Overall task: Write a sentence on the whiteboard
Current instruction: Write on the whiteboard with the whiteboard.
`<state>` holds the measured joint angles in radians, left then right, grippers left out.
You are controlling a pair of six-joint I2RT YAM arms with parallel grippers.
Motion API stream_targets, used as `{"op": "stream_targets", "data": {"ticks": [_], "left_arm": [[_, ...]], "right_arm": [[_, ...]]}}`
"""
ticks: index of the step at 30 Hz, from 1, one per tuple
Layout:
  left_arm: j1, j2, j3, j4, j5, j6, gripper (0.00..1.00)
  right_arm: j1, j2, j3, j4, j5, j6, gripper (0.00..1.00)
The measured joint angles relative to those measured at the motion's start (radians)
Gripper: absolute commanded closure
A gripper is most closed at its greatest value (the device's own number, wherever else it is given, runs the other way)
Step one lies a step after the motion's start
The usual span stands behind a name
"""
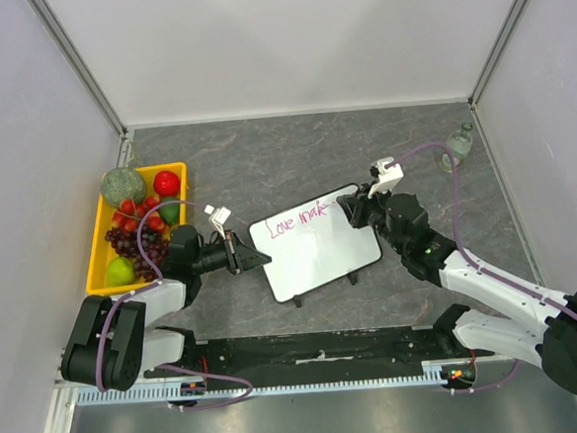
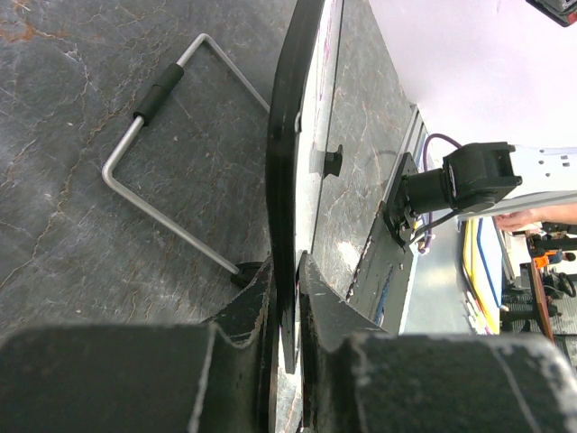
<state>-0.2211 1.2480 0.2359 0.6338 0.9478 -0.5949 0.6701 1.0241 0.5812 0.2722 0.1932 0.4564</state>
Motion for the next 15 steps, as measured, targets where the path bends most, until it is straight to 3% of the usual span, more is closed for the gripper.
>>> {"op": "stream_targets", "data": {"ticks": [15], "left_arm": [[0.000, 0.000, 0.000, 0.000, 0.000, 0.000, 0.98]], "right_arm": [[0.000, -0.019, -0.011, -0.018, -0.033, -0.004, 1.00]]}}
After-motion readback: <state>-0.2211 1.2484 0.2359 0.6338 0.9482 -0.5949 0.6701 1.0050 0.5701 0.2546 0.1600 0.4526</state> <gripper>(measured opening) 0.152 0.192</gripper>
